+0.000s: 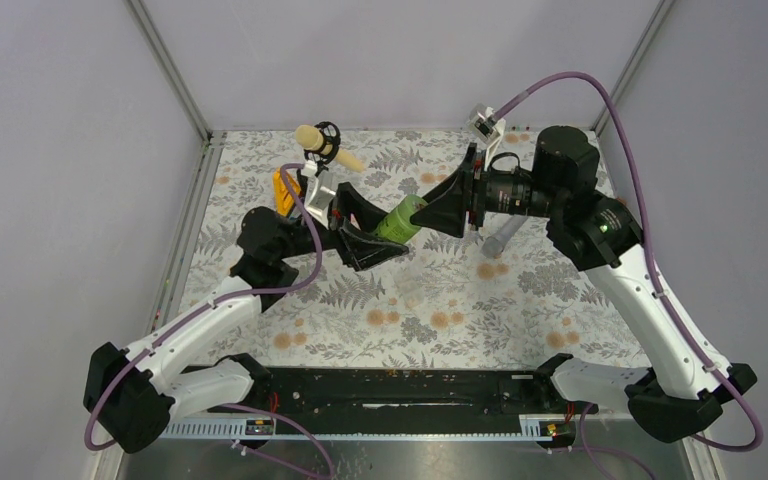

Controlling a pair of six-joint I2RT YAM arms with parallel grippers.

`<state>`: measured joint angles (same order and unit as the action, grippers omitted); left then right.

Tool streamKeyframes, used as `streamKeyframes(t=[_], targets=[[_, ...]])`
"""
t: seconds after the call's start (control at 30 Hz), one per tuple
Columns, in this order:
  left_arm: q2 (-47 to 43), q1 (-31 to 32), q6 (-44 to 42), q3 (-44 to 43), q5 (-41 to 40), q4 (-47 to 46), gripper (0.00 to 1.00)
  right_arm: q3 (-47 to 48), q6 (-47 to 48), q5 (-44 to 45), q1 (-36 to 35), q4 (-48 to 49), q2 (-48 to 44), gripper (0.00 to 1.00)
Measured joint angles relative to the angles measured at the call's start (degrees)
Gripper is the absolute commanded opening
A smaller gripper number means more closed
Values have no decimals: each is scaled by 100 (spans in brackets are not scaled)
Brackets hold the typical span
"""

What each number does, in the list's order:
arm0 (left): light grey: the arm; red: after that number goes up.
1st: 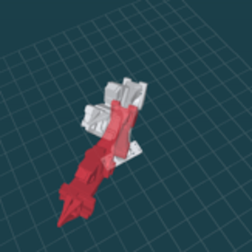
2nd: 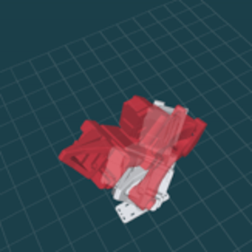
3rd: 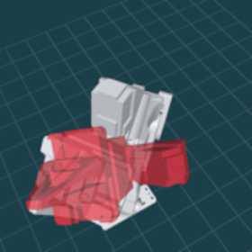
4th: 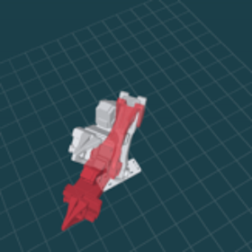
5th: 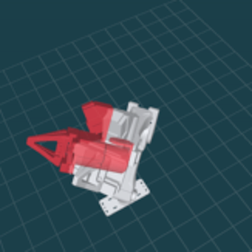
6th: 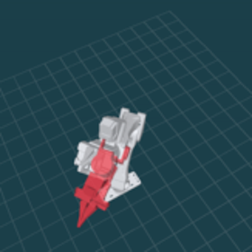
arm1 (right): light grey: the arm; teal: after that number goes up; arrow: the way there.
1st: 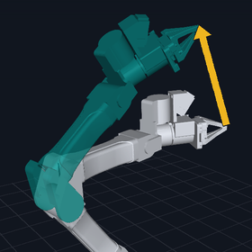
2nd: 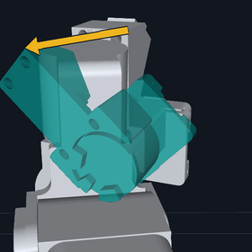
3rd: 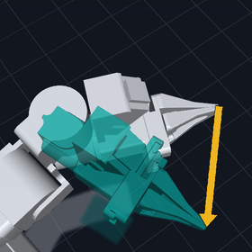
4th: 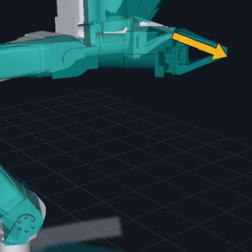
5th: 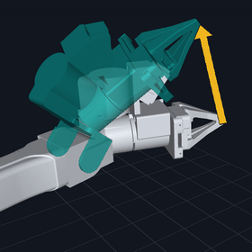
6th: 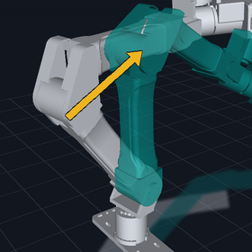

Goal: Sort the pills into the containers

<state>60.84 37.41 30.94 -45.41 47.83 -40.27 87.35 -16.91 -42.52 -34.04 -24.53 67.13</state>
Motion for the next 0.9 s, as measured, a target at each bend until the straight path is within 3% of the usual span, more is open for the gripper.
streamKeyframes(t=[0.27,0.6,0.77,0.9], targets=[[195,0,-92,-192,17,334,0,-328,286,315,-4,247,-149,20],[345,7,175,-188,-356,109,0,-1266,-1021,1250,-240,2004,-365,17],[348,28,61,-188,-586,151,0,-1200,-1211,1648,-382,1991,-345,19],[345,61,-74,-188,-673,223,0,-745,-1075,1821,-435,1318,-201,25]])
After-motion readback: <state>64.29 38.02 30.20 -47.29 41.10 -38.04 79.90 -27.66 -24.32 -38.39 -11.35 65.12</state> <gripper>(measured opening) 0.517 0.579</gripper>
